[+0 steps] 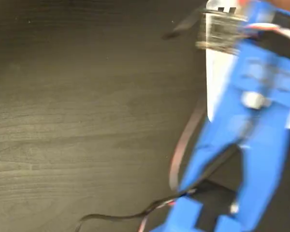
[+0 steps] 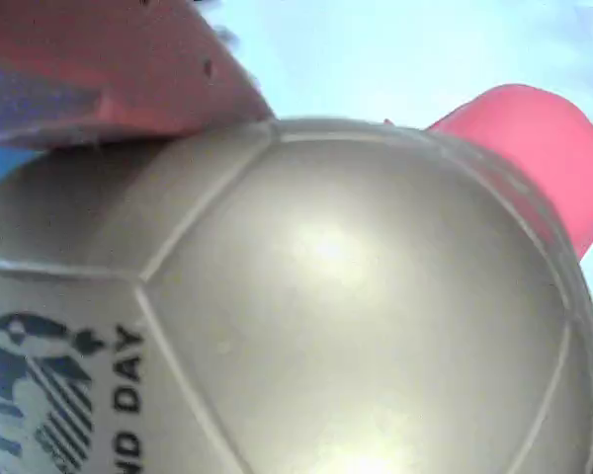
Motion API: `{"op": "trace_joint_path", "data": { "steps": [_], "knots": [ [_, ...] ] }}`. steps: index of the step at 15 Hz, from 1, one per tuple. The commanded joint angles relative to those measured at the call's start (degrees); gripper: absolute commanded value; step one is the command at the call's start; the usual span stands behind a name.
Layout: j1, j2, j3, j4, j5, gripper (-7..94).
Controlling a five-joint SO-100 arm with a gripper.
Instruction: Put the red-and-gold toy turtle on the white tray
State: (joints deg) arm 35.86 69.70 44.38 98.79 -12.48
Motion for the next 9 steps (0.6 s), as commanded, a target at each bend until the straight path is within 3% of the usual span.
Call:
{"op": "trace_joint_path", "data": {
  "steps": [1,9],
  "knots": [
    [3.34,-2.02,-2.55,0.35,-1.32,0],
    [1.05,-11.43,-0.18,-4.48,-1.41,0]
  ]
}}
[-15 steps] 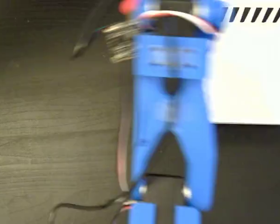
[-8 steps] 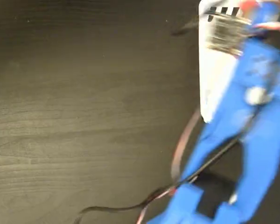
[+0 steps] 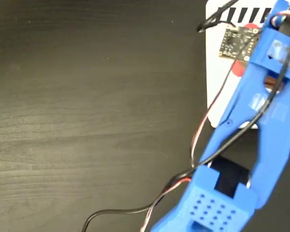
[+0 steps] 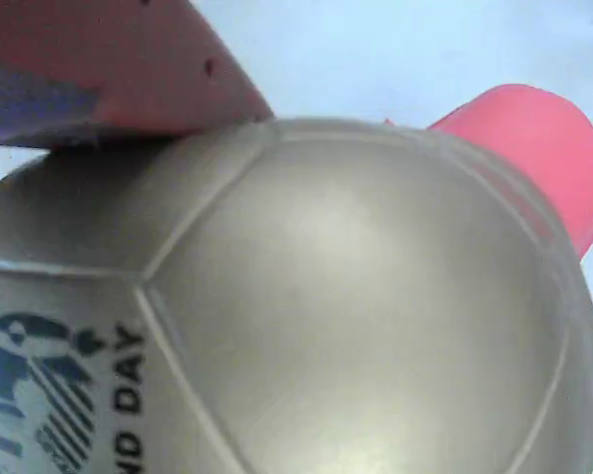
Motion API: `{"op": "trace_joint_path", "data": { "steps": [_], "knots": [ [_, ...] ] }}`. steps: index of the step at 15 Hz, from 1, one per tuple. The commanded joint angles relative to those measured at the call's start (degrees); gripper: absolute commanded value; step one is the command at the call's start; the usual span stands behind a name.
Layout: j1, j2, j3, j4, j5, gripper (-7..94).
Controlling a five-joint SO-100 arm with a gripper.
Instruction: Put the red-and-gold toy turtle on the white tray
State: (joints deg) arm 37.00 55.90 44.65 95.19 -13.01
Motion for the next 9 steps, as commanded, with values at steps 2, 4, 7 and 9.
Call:
{"op": "trace_joint_path", "data": {
  "steps": [2,4,7,9],
  "knots": [
    [-0.18,0.79,0.09,-2.64,-0.97,0],
    [-0.26,-0.35,0.09,-3.69,-0.88,0],
    [-0.53,-1.85,0.09,-3.78,-0.70,4],
    [-0.53,-2.37,0.09,-3.96,-0.53,20]
  ]
}}
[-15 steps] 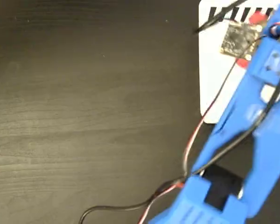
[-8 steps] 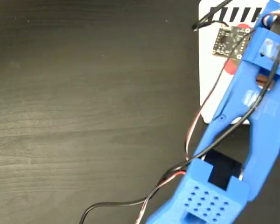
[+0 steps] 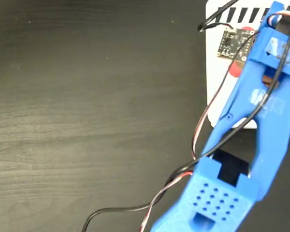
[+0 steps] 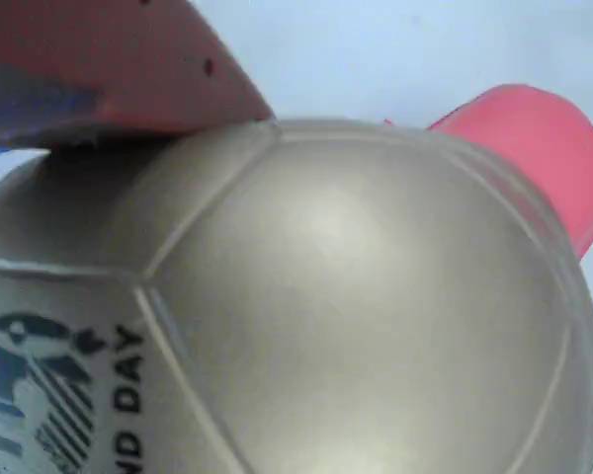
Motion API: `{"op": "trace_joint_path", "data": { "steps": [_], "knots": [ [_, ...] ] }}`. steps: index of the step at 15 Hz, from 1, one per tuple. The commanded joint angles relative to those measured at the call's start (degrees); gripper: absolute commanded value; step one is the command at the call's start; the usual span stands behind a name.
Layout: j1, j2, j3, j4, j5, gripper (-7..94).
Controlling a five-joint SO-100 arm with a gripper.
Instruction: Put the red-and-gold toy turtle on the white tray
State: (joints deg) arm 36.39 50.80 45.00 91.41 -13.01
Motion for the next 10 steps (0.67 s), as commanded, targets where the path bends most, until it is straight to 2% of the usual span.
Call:
{"op": "trace_joint_path", "data": {
  "steps": [1,3,5,10],
  "knots": [
    [0.09,2.64,-0.44,-0.18,-0.62,39],
    [-0.09,2.64,-0.18,-0.18,-0.70,55],
    [-0.26,2.90,0.35,0.09,-0.88,62],
    [-0.70,3.60,2.02,-0.09,-1.05,61]
  ]
}}
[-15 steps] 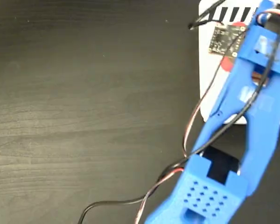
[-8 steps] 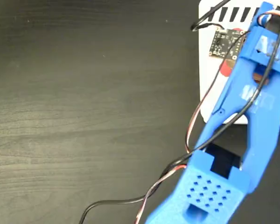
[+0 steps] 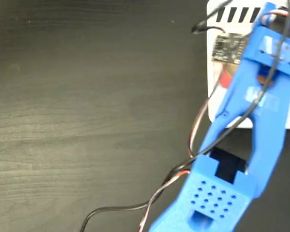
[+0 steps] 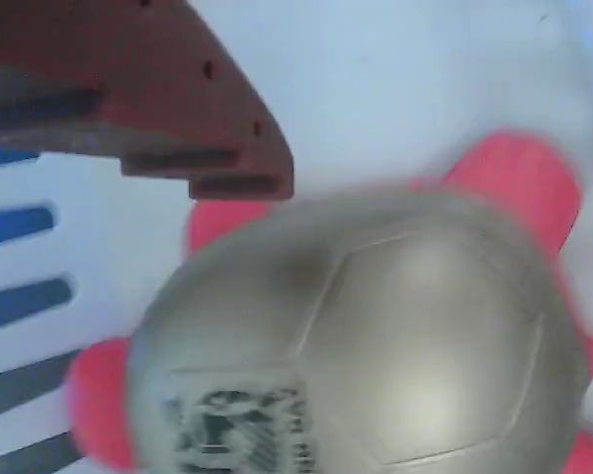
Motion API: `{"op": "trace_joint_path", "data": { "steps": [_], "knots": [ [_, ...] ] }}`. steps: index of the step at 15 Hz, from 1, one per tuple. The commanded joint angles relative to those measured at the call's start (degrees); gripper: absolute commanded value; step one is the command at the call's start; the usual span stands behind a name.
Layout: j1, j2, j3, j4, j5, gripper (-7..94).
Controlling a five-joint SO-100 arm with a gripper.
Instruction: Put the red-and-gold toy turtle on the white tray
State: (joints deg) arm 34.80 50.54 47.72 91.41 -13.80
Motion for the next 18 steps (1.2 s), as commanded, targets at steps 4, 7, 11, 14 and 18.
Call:
{"op": "trace_joint_path", "data": {
  "steps": [4,7,11,14,18],
  "knots": [
    [-0.18,6.94,-2.37,0.88,1.23,48],
    [-0.26,9.67,-10.37,0.62,5.63,16],
    [-0.70,16.00,-14.68,1.05,10.46,0],
    [-4.48,28.48,-2.81,-4.39,15.91,0],
    [-17.31,52.82,27.69,-22.68,17.31,0]
  ]
}}
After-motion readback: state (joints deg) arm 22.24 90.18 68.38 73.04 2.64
